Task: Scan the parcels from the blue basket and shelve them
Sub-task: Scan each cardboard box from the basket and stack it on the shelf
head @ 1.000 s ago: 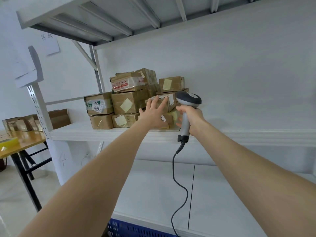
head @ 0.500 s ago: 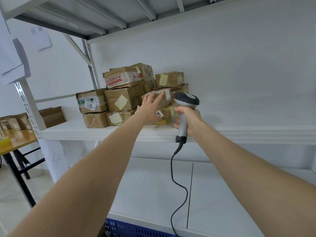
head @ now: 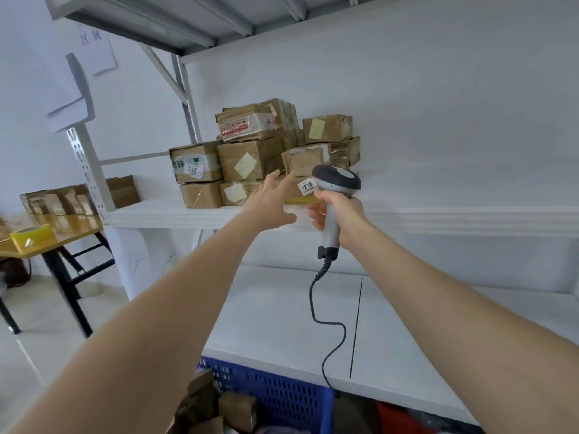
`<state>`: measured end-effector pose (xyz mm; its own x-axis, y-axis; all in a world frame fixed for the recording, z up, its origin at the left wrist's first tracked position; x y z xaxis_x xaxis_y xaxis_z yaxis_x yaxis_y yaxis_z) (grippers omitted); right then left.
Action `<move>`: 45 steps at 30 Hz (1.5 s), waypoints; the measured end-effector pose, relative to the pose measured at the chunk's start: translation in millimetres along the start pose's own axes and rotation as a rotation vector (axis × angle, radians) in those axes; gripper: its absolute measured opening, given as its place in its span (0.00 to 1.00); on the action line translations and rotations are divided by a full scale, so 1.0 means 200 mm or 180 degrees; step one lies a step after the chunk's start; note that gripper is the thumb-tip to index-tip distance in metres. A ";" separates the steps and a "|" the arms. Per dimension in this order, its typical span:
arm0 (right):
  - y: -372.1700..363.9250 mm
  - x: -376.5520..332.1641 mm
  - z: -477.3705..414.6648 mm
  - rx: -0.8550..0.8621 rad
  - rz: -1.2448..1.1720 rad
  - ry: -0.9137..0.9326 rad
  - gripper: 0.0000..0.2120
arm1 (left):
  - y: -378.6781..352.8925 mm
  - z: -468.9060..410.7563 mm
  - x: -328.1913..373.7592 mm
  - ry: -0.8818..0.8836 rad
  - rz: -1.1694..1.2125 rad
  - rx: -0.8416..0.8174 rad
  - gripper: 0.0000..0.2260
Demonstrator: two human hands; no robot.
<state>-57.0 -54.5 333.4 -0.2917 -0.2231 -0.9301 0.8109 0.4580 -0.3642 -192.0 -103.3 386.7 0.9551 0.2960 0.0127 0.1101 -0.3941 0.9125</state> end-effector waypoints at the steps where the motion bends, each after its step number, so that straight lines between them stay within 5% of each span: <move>1: -0.02 0.06 0.04 -0.0053 0.0023 -0.0049 0.11 | -0.02 0.06 -0.02 0.0011 0.0029 0.0009 0.41; 20: -0.16 2.03 0.31 0.0111 0.0636 -0.2355 0.08 | -1.46 1.54 -0.91 0.1444 0.0668 -0.2061 0.37; 25: -0.19 2.47 0.31 0.0122 0.0637 -0.2815 0.10 | -1.74 1.80 -1.10 0.2139 0.0840 -0.2228 0.34; 31: -0.26 3.03 0.32 -0.0160 0.0915 -0.3270 0.24 | -1.98 2.13 -1.38 0.3489 0.1190 -0.2303 0.25; 35: -0.24 3.32 0.31 -0.0465 0.1244 -0.3308 0.56 | -2.11 2.29 -1.44 0.4007 0.1456 -0.2391 0.19; 42: -0.28 3.21 0.37 -0.0710 0.1109 -0.3231 0.36 | -2.16 2.35 -1.27 0.4663 0.2334 -0.2096 0.25; 45: -0.22 3.04 0.29 -0.0480 0.0899 -0.2913 0.40 | -2.06 2.25 -1.22 0.4730 0.2845 -0.1596 0.25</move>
<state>-240.3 -260.5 -212.4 0.4632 -0.6422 -0.6108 0.6983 0.6888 -0.1946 -347.3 -404.2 -176.8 -0.3757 0.7249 0.5774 -0.5989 -0.6654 0.4456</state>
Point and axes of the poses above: each hand's wrist, its own z-axis away from the middle knuckle, its own y-axis out of the back of the hand, x = y × z, the point moved 9 cm from there along -z, towards the middle knuckle, and after that the axes turned 1 degree about -y, right-handed, at the moved point
